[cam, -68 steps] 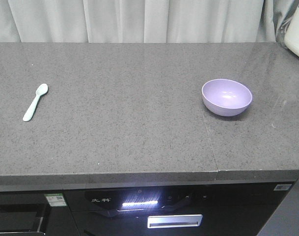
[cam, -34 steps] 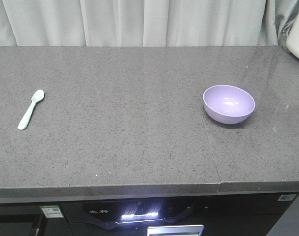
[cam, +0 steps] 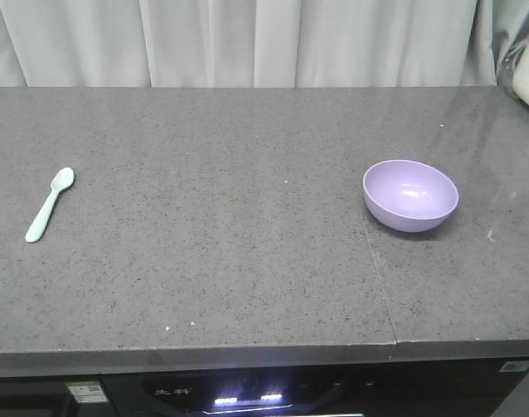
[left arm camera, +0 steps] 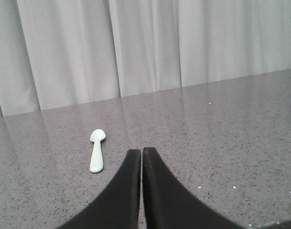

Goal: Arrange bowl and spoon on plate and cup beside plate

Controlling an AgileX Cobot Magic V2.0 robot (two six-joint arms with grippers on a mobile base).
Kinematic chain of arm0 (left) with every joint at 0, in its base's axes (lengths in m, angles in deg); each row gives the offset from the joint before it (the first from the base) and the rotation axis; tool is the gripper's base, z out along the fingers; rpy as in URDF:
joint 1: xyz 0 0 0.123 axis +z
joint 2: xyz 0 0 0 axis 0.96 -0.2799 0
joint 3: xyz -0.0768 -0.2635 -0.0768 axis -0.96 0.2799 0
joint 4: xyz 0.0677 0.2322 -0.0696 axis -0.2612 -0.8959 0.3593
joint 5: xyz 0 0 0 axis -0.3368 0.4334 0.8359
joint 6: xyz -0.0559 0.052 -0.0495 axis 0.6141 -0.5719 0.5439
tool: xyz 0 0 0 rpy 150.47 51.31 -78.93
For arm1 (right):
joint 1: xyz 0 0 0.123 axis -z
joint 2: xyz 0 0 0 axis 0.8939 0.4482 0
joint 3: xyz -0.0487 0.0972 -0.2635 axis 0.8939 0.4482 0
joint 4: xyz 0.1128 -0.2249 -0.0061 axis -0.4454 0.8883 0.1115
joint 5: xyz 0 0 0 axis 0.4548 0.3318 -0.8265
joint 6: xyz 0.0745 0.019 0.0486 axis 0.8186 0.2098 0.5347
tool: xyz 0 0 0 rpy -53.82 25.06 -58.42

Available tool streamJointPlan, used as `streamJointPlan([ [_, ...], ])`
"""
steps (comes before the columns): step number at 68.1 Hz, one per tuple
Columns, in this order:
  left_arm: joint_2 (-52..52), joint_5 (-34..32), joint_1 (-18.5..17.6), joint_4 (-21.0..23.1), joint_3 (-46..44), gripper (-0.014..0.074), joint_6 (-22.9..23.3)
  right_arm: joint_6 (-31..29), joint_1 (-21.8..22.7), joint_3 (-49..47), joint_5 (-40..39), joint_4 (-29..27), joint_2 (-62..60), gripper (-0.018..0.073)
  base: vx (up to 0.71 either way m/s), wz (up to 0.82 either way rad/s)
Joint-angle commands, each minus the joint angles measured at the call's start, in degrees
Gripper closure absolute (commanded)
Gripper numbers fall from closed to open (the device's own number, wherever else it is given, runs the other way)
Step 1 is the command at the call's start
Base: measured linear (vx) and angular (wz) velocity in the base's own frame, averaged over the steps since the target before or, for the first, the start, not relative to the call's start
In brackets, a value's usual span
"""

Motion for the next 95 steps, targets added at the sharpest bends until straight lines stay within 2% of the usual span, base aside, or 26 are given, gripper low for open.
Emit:
streamJointPlan([
  [1, -1.12, -4.19, -0.46, 0.09, 1.74, 0.0602, 0.5, -0.42, 0.13, 0.9, -4.27, 0.22, -0.67, 0.0564, 0.04, 0.0],
  [95, -1.12, -4.19, -0.46, 0.09, 1.74, 0.0602, 0.5, -0.42, 0.13, 0.9, -4.27, 0.22, -0.67, 0.0564, 0.03, 0.0],
])
